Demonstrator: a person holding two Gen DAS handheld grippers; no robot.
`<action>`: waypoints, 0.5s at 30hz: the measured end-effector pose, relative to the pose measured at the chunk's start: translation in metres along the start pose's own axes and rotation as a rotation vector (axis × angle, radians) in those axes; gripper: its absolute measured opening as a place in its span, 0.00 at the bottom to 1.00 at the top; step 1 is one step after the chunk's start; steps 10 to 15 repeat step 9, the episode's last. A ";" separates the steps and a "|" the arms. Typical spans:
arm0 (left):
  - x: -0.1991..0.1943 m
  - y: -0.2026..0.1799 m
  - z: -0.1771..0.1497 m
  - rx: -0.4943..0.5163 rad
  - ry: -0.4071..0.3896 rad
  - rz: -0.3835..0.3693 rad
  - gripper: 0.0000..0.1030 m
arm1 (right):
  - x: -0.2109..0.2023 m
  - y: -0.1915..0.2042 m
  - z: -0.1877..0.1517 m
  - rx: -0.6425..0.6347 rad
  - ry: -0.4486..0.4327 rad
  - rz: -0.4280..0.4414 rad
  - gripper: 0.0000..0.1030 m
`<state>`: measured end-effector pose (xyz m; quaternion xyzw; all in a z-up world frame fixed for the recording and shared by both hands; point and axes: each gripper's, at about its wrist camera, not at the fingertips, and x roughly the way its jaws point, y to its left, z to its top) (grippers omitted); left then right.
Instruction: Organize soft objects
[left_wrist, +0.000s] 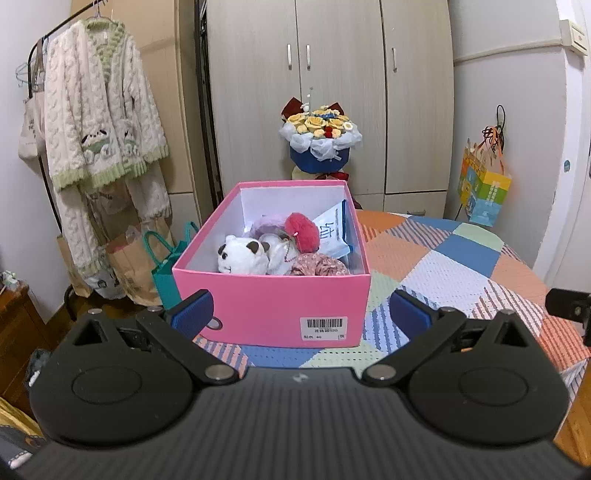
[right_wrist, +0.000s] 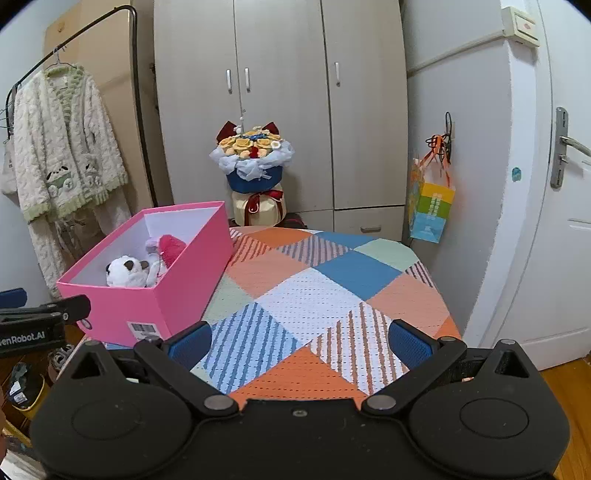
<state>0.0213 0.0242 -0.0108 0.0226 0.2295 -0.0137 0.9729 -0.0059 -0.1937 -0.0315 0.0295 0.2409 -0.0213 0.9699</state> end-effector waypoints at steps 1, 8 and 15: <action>0.001 0.001 0.001 -0.001 0.001 -0.003 1.00 | 0.000 0.000 0.000 -0.001 -0.001 -0.004 1.00; 0.003 0.001 -0.001 -0.003 0.010 -0.008 1.00 | -0.002 0.002 -0.001 -0.022 -0.007 -0.015 1.00; 0.003 0.000 -0.002 -0.001 0.013 -0.005 1.00 | -0.001 0.002 -0.002 -0.023 -0.005 -0.014 1.00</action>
